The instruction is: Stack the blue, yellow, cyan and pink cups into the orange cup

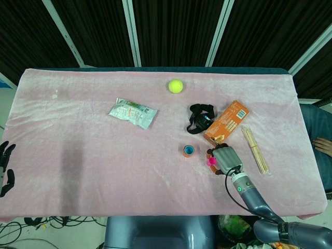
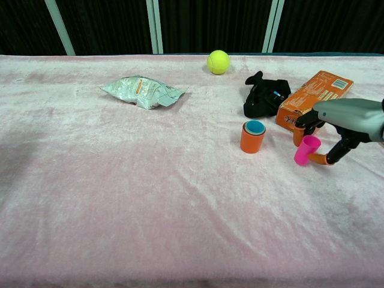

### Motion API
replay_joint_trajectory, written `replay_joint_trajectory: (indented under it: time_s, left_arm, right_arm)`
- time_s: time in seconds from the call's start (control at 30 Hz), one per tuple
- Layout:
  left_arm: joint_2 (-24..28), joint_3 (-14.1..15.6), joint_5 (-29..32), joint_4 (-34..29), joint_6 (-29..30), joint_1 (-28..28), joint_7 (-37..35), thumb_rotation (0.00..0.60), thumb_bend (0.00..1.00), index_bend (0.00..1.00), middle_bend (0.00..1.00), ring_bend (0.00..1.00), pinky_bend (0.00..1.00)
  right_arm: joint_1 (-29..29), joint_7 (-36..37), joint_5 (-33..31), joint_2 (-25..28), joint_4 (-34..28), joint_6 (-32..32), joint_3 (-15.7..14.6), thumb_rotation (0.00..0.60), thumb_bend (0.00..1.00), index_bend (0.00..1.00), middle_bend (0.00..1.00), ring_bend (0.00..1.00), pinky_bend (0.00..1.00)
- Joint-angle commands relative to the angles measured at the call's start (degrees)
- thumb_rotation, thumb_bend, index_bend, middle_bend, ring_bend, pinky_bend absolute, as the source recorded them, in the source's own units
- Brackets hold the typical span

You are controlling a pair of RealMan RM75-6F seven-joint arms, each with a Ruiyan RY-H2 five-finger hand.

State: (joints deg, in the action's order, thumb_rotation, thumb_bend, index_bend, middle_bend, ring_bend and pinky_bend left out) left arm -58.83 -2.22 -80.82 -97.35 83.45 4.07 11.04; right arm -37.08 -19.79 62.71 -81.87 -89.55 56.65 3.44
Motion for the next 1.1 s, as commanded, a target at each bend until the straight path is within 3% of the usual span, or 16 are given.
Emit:
replay_joint_trajectory:
  time_s: [0.03, 0.27, 0.5, 0.73, 1.1]
  left_arm:
    - [0.0, 0.0, 0.0, 0.0, -0.1, 0.0, 0.0, 0.600, 0.71, 0.04, 0.01, 0.00, 0.03]
    - [0.0, 0.1, 0.0, -0.1, -0.3, 0.1, 0.1, 0.600, 0.71, 0.04, 0.01, 0.00, 0.03]
    - [0.0, 0.2, -0.2, -0.2, -0.2, 0.1, 0.3, 0.600, 0.71, 0.04, 0.01, 0.00, 0.03]
    - [0.2, 0.0, 0.0, -0.2, 0.0, 0.0, -0.2, 0.600, 0.71, 0.04, 0.01, 0.00, 0.03]
    - [0.3, -0.1, 0.2, -0.1, 0.0, 0.0, -0.4, 0.600, 0.71, 0.04, 0.01, 0.00, 0.03]
  right_arm:
    - [-1.1, -0.6, -0.2, 2.2, -2.5, -0.7, 1.5, 0.600, 0.38, 0.57, 0.49, 0.29, 0.22]
    - [-5.1, -2.0, -3.7, 7.9, -9.3, -5.2, 5.4, 0.600, 0.38, 0.57, 0.49, 0.29, 0.22]
    - [-10.5, -5.6, -8.5, 7.4, -9.8, -7.9, 8.4, 0.600, 0.38, 0.57, 0.48, 0.28, 0.22]
    - [-13.8, -8.2, -13.3, 5.2, -8.0, -8.6, 8.1, 0.600, 0.38, 0.57, 0.48, 0.28, 0.22]
    - [-15.1, -9.0, -15.5, 3.9, -6.4, -8.0, 6.2, 0.600, 0.38, 0.57, 0.48, 0.28, 0.22]
